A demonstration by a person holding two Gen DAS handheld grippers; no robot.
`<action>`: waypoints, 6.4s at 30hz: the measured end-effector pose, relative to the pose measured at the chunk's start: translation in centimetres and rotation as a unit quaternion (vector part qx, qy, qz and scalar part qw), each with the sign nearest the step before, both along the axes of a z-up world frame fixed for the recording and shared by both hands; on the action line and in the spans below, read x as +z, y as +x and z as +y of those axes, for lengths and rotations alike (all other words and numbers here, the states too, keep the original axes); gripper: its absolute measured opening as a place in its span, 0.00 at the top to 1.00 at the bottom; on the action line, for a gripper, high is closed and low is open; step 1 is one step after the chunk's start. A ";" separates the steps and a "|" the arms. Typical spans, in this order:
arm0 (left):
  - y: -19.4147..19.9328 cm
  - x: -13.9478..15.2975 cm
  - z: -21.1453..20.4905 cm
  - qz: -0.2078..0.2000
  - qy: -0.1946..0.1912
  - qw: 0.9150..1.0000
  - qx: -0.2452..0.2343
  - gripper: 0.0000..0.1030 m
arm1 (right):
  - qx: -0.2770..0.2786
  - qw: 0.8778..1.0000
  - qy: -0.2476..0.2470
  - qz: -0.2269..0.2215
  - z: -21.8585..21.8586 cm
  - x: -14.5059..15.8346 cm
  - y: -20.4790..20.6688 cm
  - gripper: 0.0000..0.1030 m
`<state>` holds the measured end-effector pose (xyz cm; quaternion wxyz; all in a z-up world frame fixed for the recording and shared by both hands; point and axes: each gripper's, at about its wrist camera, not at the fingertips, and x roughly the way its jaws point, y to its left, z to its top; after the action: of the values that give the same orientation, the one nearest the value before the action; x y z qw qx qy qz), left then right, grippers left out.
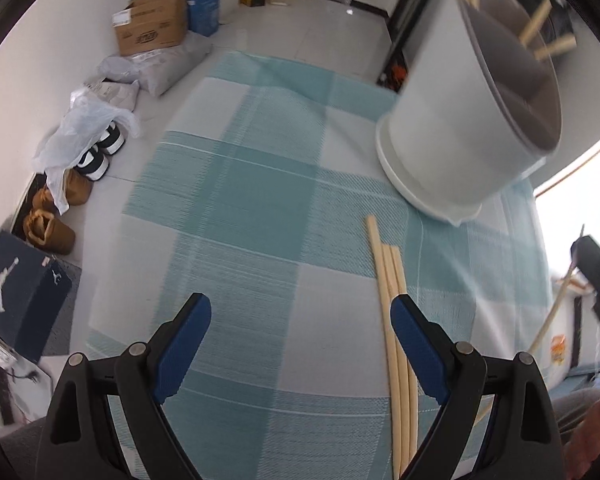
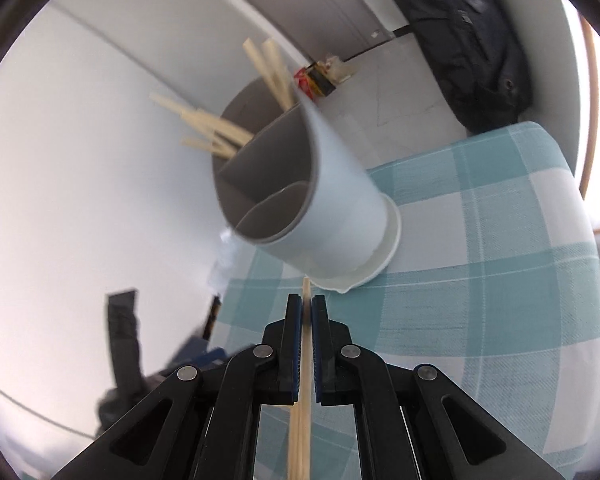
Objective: Organize utensils
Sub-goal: 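Lower the left gripper onto another chopstick while the right gripper holds its chopstick, then lift both held chopsticks and carry them above the white utensil holder, then lower the chopsticks into the holder and open both grippers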
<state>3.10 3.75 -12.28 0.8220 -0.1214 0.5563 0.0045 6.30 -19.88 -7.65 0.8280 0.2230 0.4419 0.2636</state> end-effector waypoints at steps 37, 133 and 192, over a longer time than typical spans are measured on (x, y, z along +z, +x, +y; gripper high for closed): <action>1.6 -1.0 -3.3 0.037 0.111 0.993 -0.030 0.13 | -0.001 0.999 0.014 -0.053 -3.2 2.8 -1.8 0.96; 10.7 18.4 -0.8 -0.460 -0.002 0.879 0.124 0.98 | 0.013 0.970 -0.101 -0.220 4.6 20.2 10.6 0.96; 1.5 17.6 0.8 -0.296 -0.068 0.953 -0.013 0.40 | 0.042 0.976 -0.089 -0.193 5.5 14.2 2.3 0.42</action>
<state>4.64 4.57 5.34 0.9397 -0.1660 0.2880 -0.0799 8.57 -14.42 6.58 0.9025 0.0744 0.3045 0.2954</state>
